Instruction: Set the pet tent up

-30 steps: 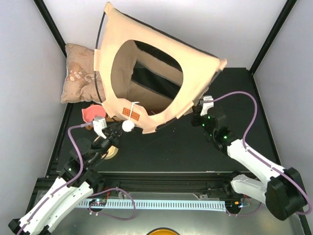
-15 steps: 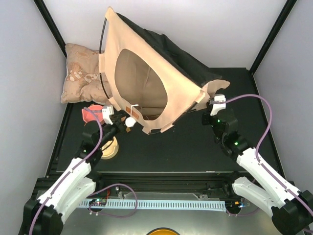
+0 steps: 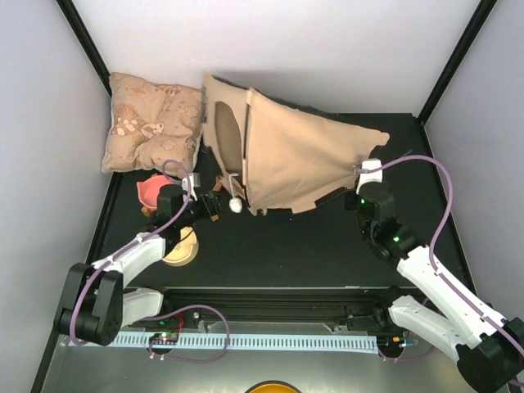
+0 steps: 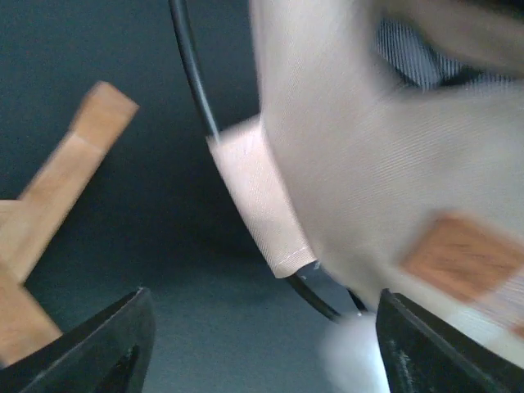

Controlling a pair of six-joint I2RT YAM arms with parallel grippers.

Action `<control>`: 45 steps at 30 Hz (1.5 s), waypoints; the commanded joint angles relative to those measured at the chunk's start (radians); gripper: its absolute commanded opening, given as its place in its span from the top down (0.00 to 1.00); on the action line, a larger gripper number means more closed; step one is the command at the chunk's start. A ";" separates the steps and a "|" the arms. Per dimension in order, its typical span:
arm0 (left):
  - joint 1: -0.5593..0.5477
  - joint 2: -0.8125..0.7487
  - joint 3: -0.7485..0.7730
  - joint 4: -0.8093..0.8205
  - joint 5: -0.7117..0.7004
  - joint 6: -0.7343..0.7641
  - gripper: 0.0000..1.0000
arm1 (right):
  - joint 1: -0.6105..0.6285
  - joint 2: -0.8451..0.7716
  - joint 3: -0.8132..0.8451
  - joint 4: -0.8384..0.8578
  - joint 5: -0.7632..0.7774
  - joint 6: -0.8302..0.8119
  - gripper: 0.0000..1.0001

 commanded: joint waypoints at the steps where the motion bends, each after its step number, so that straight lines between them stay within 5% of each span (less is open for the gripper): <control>1: 0.018 -0.139 0.017 -0.147 -0.183 0.022 0.17 | -0.001 -0.003 0.066 0.047 0.184 0.020 0.99; 3: 0.021 -0.231 0.043 -0.312 -0.371 0.008 0.06 | 0.002 0.013 0.086 0.038 0.195 0.008 0.99; 6: 0.025 -0.386 0.120 -0.511 -0.488 0.053 0.04 | 0.031 0.024 0.080 0.078 0.208 -0.012 0.99; 10: 0.023 -0.595 0.246 -0.571 -0.459 0.163 0.06 | 0.113 0.031 0.067 0.158 0.227 -0.074 0.99; 13: 0.020 -0.640 0.402 -0.562 -0.304 0.257 0.11 | 0.201 0.044 0.066 0.229 0.225 -0.166 0.99; 20: -0.043 -0.405 0.723 -0.699 0.117 0.347 0.17 | 0.357 0.151 0.173 0.121 0.155 -0.278 0.99; 28: -0.242 -0.175 0.908 -0.844 0.117 0.659 0.16 | 0.496 0.154 0.130 0.081 -0.027 -0.356 0.92; 32: -0.292 -0.074 0.967 -0.826 0.173 0.814 0.11 | 0.529 0.142 0.114 0.073 -0.082 -0.364 0.80; 34: -0.309 -0.027 1.004 -0.845 0.162 0.871 0.07 | 0.530 0.126 0.107 0.071 -0.120 -0.358 0.64; 37: -0.313 0.063 1.108 -0.925 0.128 0.897 0.06 | 0.531 0.073 0.112 0.032 -0.201 -0.325 0.52; 45: -0.319 0.154 1.131 -0.839 -0.014 0.813 0.06 | 0.530 -0.159 0.029 0.029 -0.536 -0.152 0.47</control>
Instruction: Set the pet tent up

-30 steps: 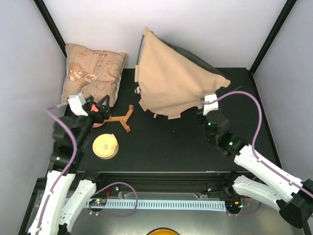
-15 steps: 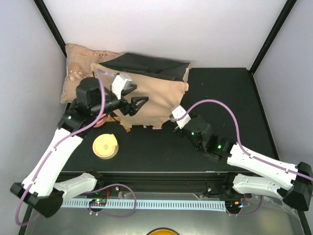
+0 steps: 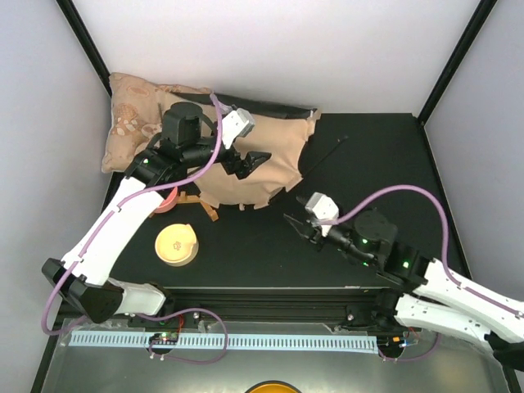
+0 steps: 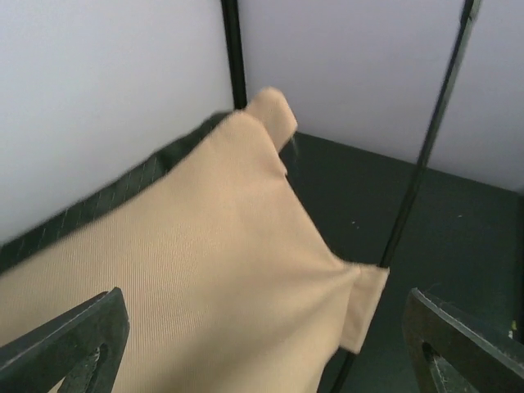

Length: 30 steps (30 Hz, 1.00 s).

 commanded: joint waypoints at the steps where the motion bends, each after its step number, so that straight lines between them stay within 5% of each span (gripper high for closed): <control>1: -0.006 0.020 0.023 0.041 -0.087 -0.041 0.07 | 0.005 -0.094 -0.078 0.003 -0.192 0.139 0.47; 7: -0.007 0.009 0.001 0.142 -0.022 -0.119 0.08 | -0.060 -0.174 -0.204 0.082 -0.175 0.315 0.46; 13: -0.015 0.029 -0.008 0.161 -0.039 -0.153 0.09 | -0.491 -0.133 -0.273 0.292 -0.642 0.538 0.46; 18: -0.017 0.020 -0.083 0.203 -0.062 -0.173 0.09 | -0.734 0.043 -0.205 0.505 -0.845 0.701 0.41; 30: -0.017 -0.061 -0.240 0.270 -0.066 -0.218 0.09 | -0.880 0.423 0.135 0.746 -0.827 0.882 0.41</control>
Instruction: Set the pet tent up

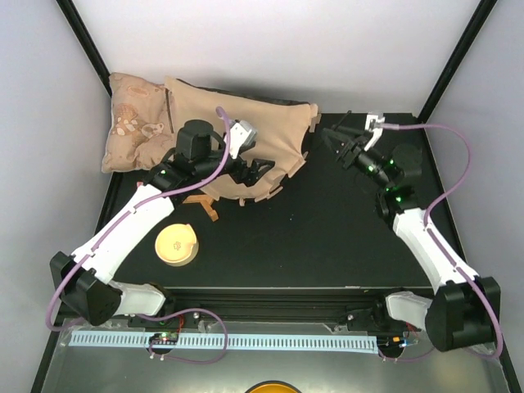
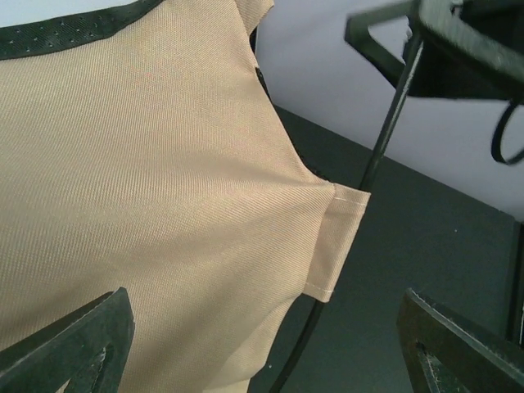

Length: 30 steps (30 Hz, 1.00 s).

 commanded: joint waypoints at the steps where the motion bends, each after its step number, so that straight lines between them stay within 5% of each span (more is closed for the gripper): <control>1: -0.005 -0.071 -0.012 0.057 -0.013 -0.021 0.09 | -0.028 0.079 0.115 0.122 -0.023 0.053 0.43; 5: -0.005 -0.078 -0.017 0.055 -0.008 -0.020 0.09 | -0.036 0.123 0.179 0.124 -0.045 0.033 0.54; 12: -0.004 -0.071 0.012 0.055 0.002 -0.021 0.09 | -0.068 0.139 0.195 0.144 -0.027 0.048 0.98; 24: -0.005 -0.033 0.176 -0.017 -0.020 0.041 0.09 | -0.030 0.137 0.144 0.170 -0.365 0.056 0.99; 30: -0.003 0.052 0.304 -0.129 -0.001 0.282 0.03 | 0.130 0.044 0.096 -0.083 -0.424 -0.132 0.99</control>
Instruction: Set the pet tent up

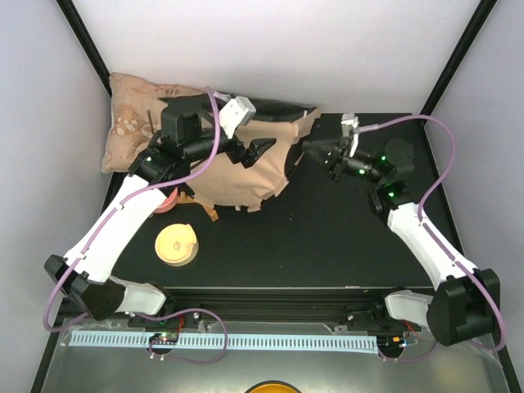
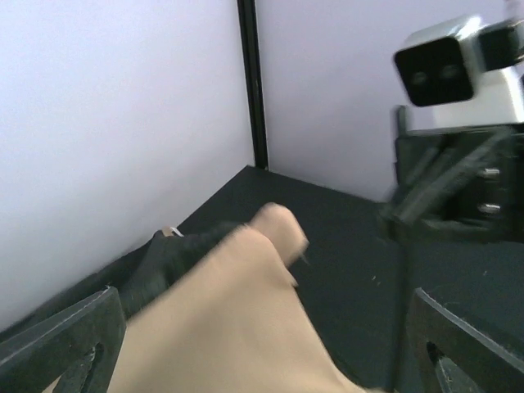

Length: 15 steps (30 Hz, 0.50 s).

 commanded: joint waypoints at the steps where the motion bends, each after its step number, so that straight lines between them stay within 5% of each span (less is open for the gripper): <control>1: -0.003 0.048 0.098 -0.115 0.037 0.227 0.03 | 0.127 -0.073 -0.018 -0.230 -0.114 -0.174 0.99; 7: -0.003 0.111 0.262 -0.440 0.216 0.642 0.02 | 0.209 -0.135 -0.031 -0.388 -0.133 -0.277 0.99; 15: -0.003 0.149 0.312 -0.576 0.243 0.873 0.03 | 0.219 -0.164 -0.023 -0.504 -0.161 -0.355 0.99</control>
